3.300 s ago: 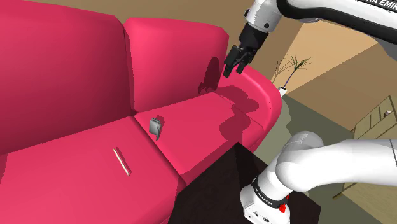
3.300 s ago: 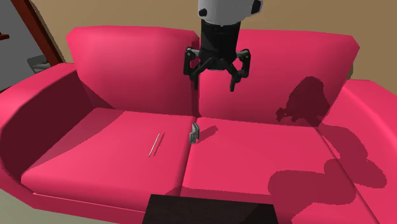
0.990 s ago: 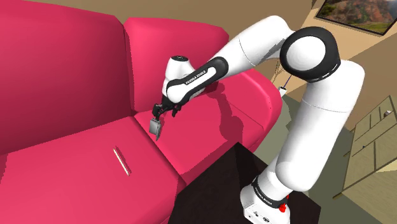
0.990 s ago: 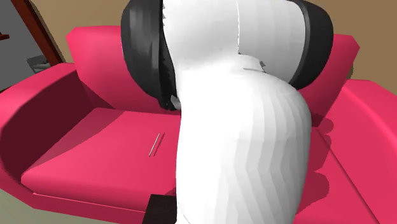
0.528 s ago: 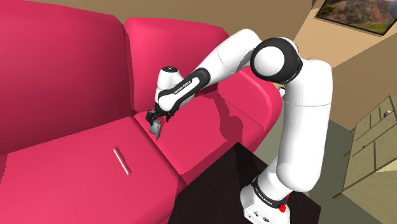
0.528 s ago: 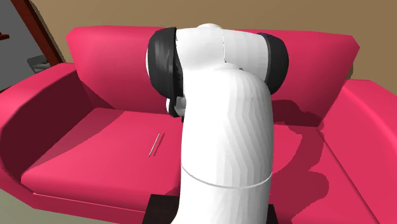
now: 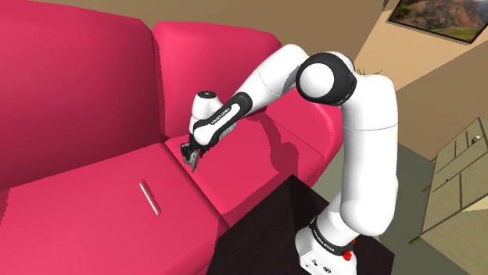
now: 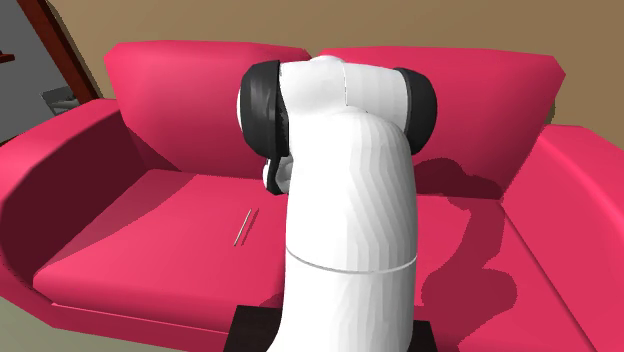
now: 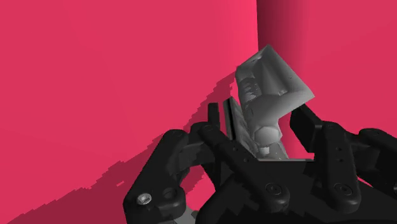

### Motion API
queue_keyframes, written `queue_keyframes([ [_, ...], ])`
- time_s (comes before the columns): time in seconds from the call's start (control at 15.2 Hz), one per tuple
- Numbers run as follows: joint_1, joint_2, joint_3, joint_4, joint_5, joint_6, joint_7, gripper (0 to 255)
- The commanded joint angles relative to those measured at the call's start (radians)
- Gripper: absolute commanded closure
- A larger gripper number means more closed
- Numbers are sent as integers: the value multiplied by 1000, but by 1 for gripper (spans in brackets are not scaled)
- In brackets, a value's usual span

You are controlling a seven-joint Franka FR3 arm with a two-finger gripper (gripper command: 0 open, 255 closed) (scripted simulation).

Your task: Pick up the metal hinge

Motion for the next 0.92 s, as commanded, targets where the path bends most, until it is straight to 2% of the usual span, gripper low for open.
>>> queue_keyframes([
  [0.0,0,3,0,1,0,2,0,255],
  [0.53,1,3,0,2,0,1,1,255],
  [0.86,-7,-55,10,-10,10,-45,-7,255],
])
